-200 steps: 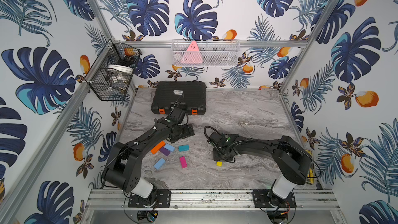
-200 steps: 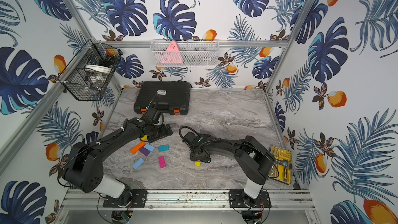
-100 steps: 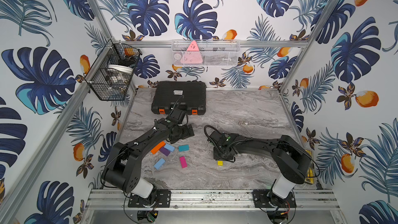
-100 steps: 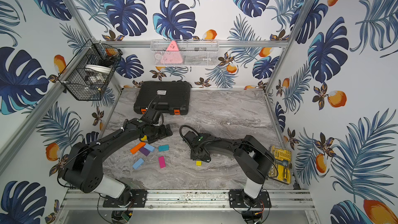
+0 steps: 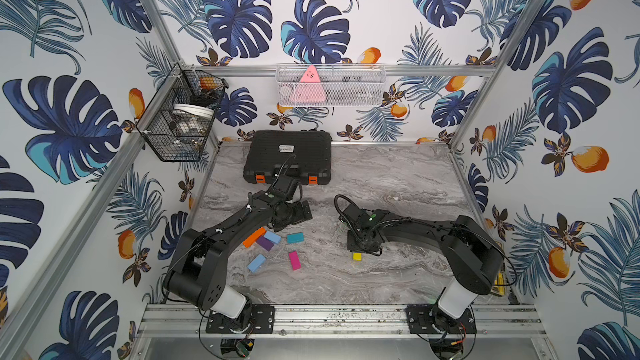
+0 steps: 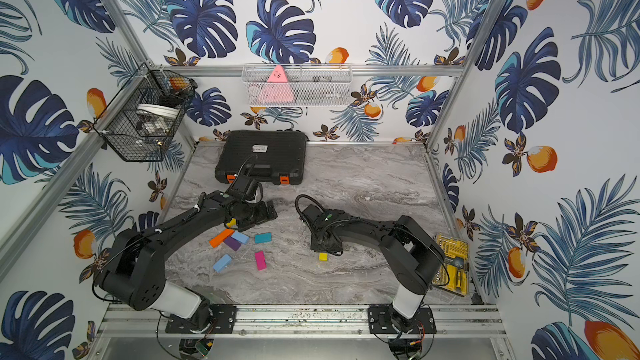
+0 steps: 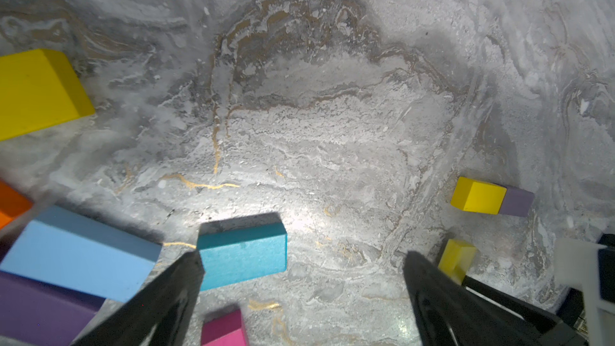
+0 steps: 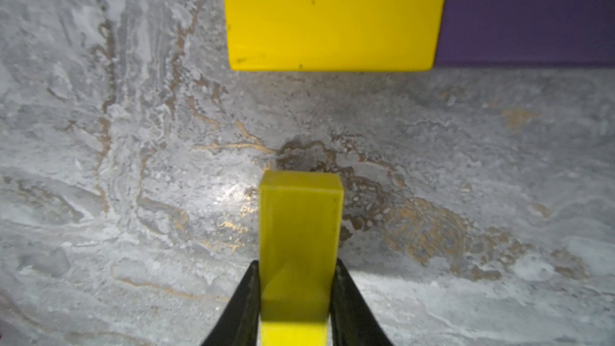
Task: Assemble the letter c with building blocks
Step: Assemble the building block at the center of the board.
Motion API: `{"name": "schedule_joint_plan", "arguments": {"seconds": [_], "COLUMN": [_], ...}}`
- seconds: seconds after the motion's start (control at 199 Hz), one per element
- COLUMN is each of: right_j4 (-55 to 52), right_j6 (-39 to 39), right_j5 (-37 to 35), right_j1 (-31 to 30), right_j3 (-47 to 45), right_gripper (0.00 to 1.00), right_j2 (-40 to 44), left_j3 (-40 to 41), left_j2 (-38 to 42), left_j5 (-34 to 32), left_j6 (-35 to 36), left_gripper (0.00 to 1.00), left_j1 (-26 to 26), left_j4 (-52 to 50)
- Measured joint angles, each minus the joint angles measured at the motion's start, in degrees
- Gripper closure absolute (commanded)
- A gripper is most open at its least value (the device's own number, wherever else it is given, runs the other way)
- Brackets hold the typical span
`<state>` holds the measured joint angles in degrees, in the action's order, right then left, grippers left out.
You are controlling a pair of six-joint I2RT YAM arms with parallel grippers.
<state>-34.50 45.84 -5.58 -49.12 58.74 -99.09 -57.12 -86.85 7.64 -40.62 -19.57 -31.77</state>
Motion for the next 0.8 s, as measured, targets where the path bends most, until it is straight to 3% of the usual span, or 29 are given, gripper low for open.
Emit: {"name": "schedule_joint_plan", "arguments": {"seconds": [0.802], "right_j4": [0.11], "right_j6": [-3.02], "right_j5": [-2.27], "right_j1": [0.90], "right_j3": [2.75], "right_gripper": [0.59], "right_j2": [-3.08], "left_j3": [0.83], "left_j2": [0.02], "left_j5": [0.31], "left_j6": [-0.24], "left_gripper": [0.01], "left_j1": [0.00], "left_j4": [1.29]}}
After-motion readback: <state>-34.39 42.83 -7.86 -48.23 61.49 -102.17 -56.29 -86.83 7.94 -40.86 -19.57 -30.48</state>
